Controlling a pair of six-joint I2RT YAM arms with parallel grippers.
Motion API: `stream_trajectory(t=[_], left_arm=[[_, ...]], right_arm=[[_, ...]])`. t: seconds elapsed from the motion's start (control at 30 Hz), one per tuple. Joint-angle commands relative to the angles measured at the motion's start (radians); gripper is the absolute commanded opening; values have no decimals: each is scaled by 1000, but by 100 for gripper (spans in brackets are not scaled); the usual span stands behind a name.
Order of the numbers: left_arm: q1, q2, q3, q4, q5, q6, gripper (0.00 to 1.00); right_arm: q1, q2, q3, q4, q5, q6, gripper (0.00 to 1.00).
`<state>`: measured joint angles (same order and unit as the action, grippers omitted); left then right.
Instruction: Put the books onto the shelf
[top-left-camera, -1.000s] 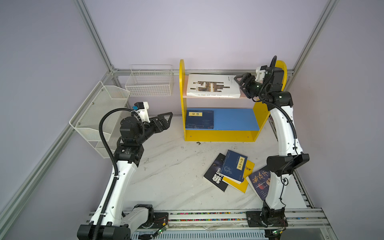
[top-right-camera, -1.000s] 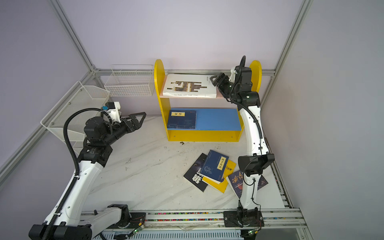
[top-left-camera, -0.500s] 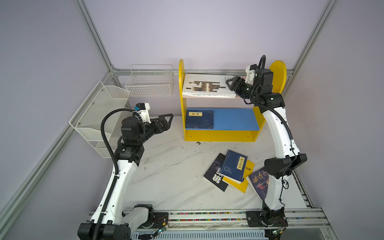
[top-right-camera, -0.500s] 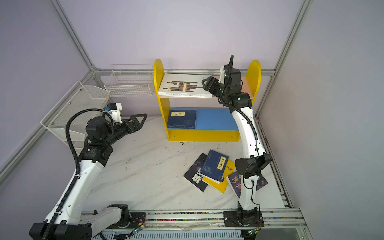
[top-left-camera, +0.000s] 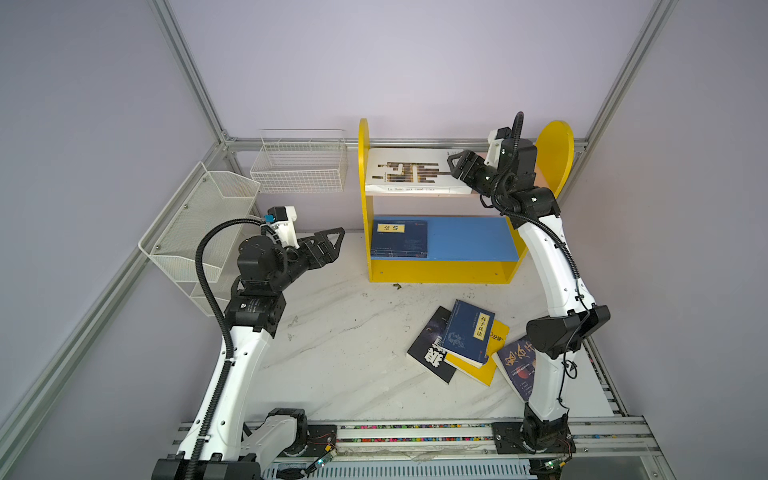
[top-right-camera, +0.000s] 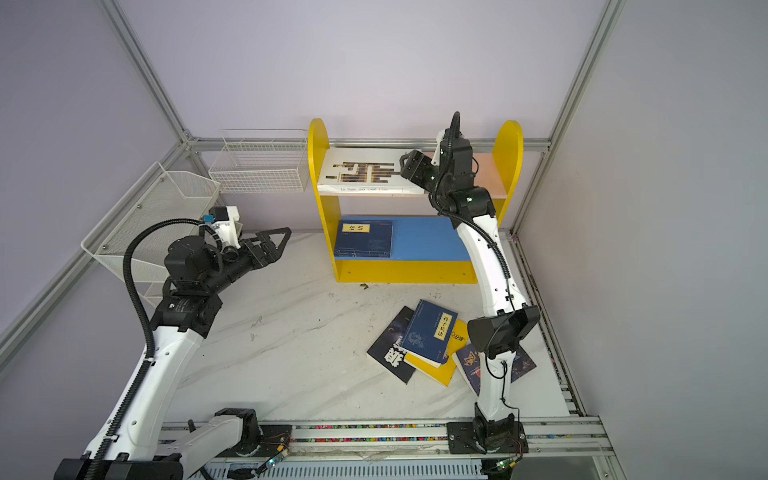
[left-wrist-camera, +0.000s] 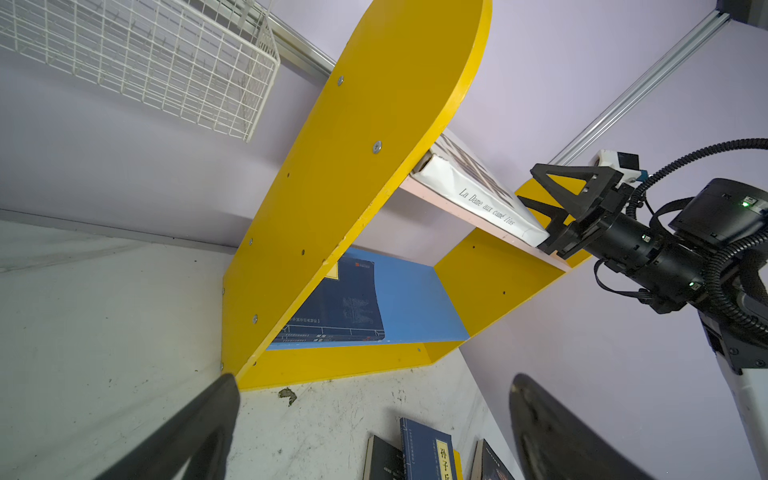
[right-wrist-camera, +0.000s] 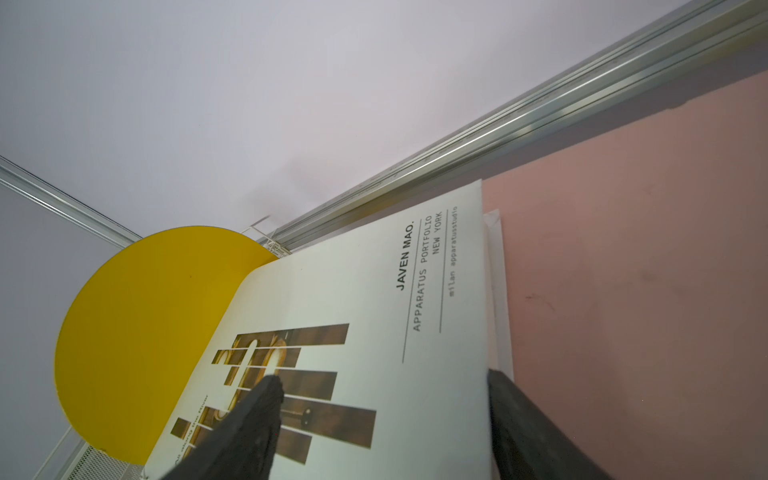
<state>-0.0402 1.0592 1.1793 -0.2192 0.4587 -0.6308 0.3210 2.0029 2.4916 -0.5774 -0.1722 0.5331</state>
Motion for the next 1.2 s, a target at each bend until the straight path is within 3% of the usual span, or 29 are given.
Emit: stream_trajectory(t=[0.0,0.23,0.43,0.67,0.87,1.17], left_arm=[[5,-21,-44,9,-6,23,100],[5,-25,-50,-2,8,34,100],[5,-16,-71,1,89,56,100],[-26,-12,-147,11,167,7,100],[-159,-27,-202,11,113,-5,100],[-494,148,-231,-23,-8,-88,100]], right_arm=[[7,-71,12,38,83,-48,81],[6,-241,-114,37,182,-75,86],[8,-552,-529,45,244,11,87],[9,-841,-953,-64,369,150,87],[7,-976,-1311,-1,340,311,87],[8,-1067,-1682,67,172,412,90]])
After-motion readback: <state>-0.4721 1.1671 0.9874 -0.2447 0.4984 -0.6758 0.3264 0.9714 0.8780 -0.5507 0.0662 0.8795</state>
